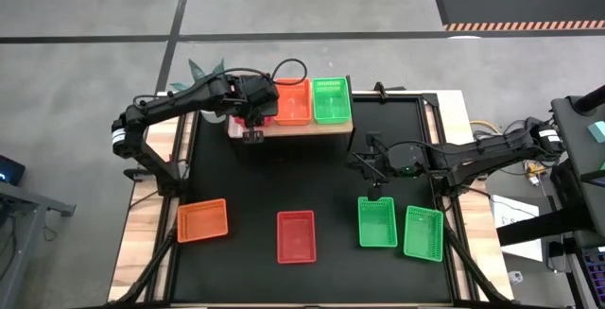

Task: Stack baskets on shelf by color
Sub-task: Stack the top red basket on top of the other red basket on the shelf, then stack the left green basket on top of the other green basket on the shelf

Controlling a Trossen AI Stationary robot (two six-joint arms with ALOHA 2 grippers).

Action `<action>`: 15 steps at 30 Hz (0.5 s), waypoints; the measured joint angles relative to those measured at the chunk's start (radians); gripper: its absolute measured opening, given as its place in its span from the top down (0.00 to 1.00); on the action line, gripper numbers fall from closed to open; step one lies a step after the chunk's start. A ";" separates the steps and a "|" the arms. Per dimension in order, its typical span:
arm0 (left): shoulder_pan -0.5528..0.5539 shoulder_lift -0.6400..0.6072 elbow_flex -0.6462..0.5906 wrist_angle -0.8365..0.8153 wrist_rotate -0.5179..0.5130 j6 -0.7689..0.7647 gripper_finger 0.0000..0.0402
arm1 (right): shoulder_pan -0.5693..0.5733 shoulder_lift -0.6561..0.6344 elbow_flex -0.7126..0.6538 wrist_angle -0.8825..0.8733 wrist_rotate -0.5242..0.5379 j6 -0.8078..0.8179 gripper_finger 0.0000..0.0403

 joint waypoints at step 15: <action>-0.035 -0.059 -0.018 0.005 0.005 -0.051 0.83 | 0.000 0.000 -0.009 -0.001 0.000 0.000 0.98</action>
